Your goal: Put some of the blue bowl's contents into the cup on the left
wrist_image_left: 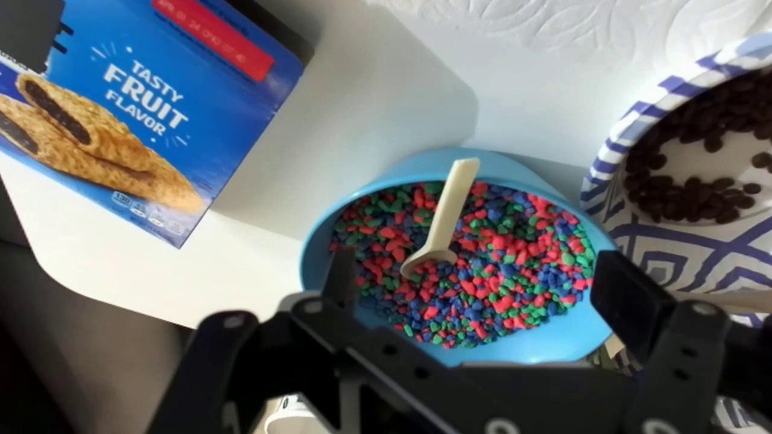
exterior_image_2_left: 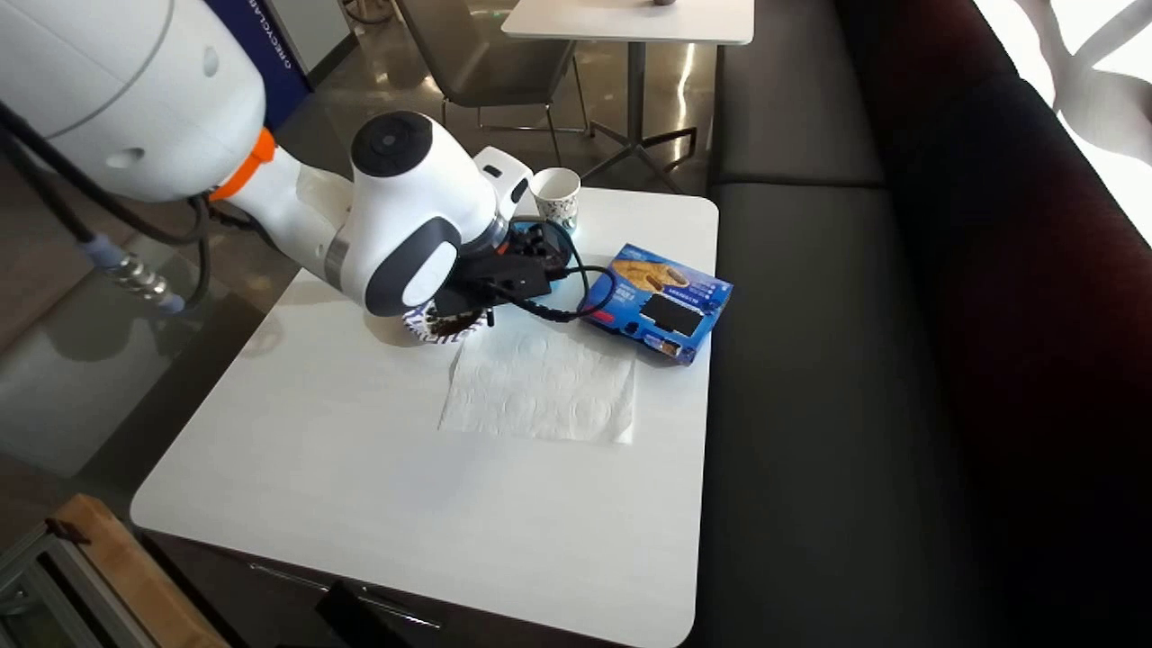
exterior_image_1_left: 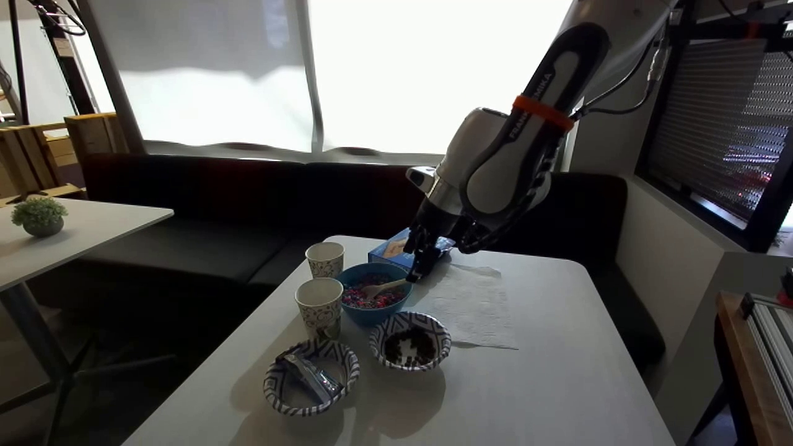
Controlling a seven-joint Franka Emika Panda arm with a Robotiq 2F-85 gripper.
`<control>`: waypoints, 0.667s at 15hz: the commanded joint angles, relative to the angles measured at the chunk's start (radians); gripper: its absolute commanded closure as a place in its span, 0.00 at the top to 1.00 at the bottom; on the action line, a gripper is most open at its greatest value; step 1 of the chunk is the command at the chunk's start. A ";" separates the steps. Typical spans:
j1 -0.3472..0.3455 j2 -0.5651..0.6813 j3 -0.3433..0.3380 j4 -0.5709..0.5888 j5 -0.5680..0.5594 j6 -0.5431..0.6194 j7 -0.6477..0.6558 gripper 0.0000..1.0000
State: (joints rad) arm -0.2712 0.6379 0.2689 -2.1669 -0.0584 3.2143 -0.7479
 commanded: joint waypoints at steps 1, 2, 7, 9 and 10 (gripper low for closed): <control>0.008 0.019 -0.020 0.014 -0.093 0.011 0.091 1.00; 0.014 0.031 -0.027 0.023 -0.110 0.013 0.106 1.00; 0.009 0.027 -0.027 0.024 -0.131 0.013 0.121 1.00; 0.022 0.060 -0.038 0.052 -0.147 0.016 0.116 1.00; 0.027 0.070 -0.044 0.063 -0.162 0.017 0.124 1.00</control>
State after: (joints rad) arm -0.2584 0.6670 0.2460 -2.1431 -0.1529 3.2276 -0.6731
